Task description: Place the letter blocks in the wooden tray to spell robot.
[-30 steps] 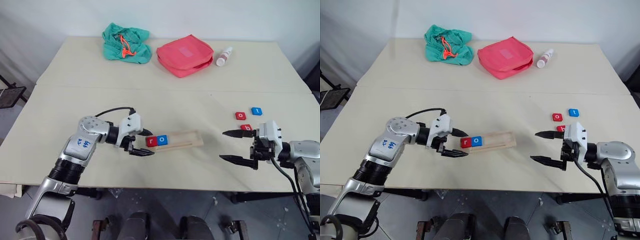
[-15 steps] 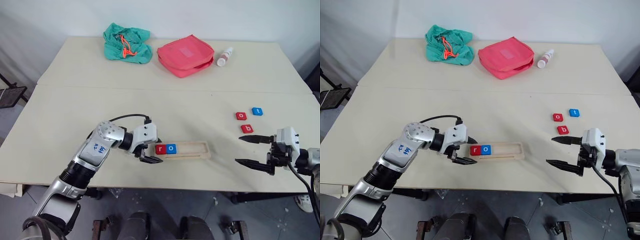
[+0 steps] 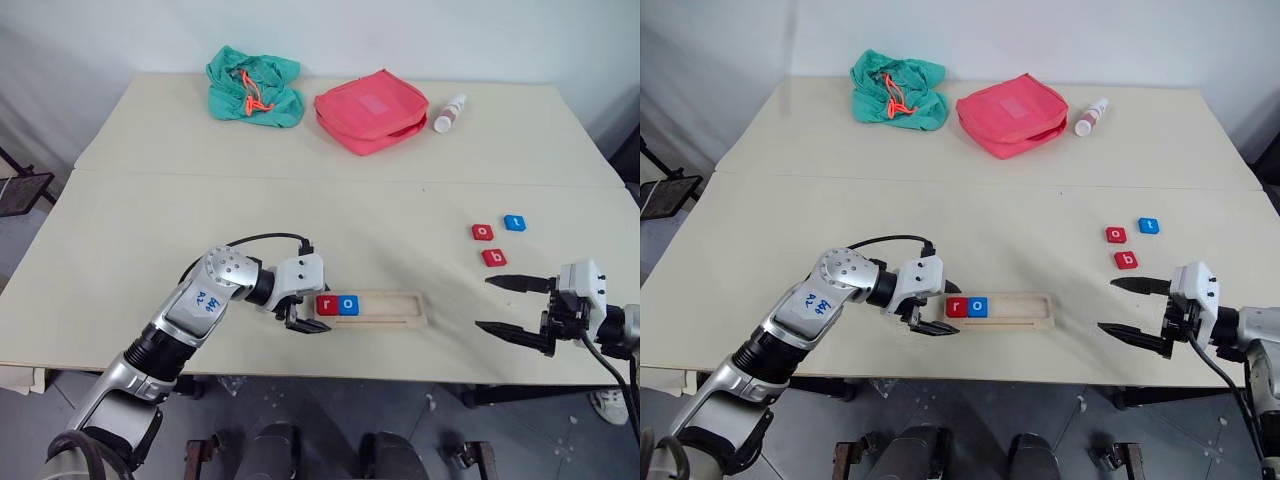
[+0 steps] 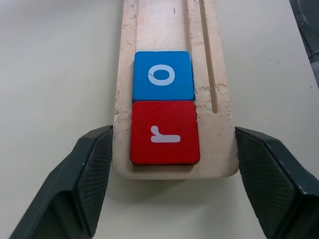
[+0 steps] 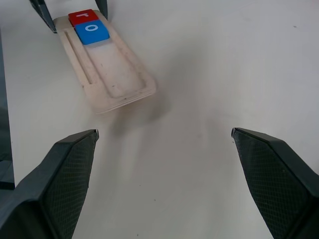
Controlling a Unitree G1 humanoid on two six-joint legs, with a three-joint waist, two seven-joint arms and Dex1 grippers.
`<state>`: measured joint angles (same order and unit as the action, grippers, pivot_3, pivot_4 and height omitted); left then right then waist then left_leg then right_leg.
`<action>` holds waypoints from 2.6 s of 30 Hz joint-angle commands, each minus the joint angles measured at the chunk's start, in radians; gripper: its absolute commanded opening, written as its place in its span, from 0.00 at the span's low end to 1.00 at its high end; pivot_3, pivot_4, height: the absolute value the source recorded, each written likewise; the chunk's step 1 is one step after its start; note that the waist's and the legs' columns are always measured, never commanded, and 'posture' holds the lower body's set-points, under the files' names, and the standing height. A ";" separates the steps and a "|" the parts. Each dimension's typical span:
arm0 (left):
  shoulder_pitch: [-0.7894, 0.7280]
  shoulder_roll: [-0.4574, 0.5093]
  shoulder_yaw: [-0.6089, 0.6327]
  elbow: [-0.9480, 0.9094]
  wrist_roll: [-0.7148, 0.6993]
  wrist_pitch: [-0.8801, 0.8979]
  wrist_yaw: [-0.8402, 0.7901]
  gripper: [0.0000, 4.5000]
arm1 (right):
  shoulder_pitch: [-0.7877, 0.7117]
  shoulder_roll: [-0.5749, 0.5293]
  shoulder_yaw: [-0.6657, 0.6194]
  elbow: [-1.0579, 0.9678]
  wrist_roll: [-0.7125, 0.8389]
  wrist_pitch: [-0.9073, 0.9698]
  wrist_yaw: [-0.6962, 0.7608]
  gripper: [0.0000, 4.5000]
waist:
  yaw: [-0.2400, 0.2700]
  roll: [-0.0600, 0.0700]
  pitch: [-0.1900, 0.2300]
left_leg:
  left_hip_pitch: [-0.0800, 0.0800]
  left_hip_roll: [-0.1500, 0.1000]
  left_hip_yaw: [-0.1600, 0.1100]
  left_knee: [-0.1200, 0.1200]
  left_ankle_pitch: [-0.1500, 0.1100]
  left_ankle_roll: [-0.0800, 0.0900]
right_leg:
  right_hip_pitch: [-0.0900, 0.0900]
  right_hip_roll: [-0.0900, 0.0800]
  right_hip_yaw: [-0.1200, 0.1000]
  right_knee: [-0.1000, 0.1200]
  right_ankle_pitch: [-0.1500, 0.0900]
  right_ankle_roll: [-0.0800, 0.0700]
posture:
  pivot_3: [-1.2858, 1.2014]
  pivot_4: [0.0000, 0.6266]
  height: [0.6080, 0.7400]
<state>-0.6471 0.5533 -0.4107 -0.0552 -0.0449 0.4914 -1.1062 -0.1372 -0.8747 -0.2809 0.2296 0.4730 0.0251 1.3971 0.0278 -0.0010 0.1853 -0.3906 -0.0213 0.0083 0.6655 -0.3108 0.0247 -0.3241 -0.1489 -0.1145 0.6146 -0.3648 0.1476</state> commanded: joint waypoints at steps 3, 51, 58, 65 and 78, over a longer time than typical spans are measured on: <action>-0.020 -0.013 0.010 -0.042 -0.001 0.010 0.017 0.99 | 0.007 -0.016 -0.032 -0.033 0.015 0.001 -0.010 1.00 | 0.000 0.000 0.000 | 0.000 0.000 0.000 0.000 0.000 0.000 | 0.000 0.000 0.000 0.000 0.000 0.000 | 0.52 0.24 1.00; 0.293 0.000 0.526 0.279 -0.431 -0.634 -0.284 0.99 | 0.303 0.333 -0.247 -0.478 0.047 0.278 -0.848 1.00 | -0.004 0.003 -0.001 | 0.004 0.000 0.002 -0.002 0.000 0.000 | 0.000 0.000 0.004 0.005 0.000 0.000 | 0.52 0.24 1.00; 0.285 0.002 0.528 0.280 -0.436 -0.629 -0.290 0.99 | 0.297 0.329 -0.241 -0.473 0.043 0.279 -0.850 1.00 | -0.004 0.003 -0.001 | 0.004 0.000 0.001 -0.002 0.000 0.000 | 0.000 0.000 0.004 0.005 0.000 0.000 | 0.52 0.24 1.00; 0.287 0.007 0.526 0.278 -0.446 -0.621 -0.297 0.99 | 0.200 0.265 -0.212 -0.446 0.041 0.399 -0.887 1.00 | -0.006 0.003 -0.001 | 0.004 0.000 0.002 -0.001 0.000 0.000 | 0.000 0.000 0.004 0.005 0.000 0.000 | 0.52 0.24 1.00; 0.345 -0.008 0.525 0.205 -0.454 -0.621 -0.265 0.99 | -0.183 0.167 -0.047 -0.074 -0.044 0.508 -0.830 1.00 | -0.007 0.004 -0.001 | 0.003 0.000 0.002 -0.001 0.000 0.000 | -0.001 0.000 0.004 0.005 0.000 0.000 | 0.52 0.24 1.00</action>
<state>-0.3164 0.5459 0.1003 0.1910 -0.4735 -0.1246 -1.3760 -0.3107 -0.6946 -0.3232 0.1431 0.4401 0.5525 0.5522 0.0207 0.0025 0.1847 -0.3872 -0.0212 0.0103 0.6642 -0.3107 0.0248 -0.3253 -0.1492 -0.1109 0.6197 -0.3648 0.1475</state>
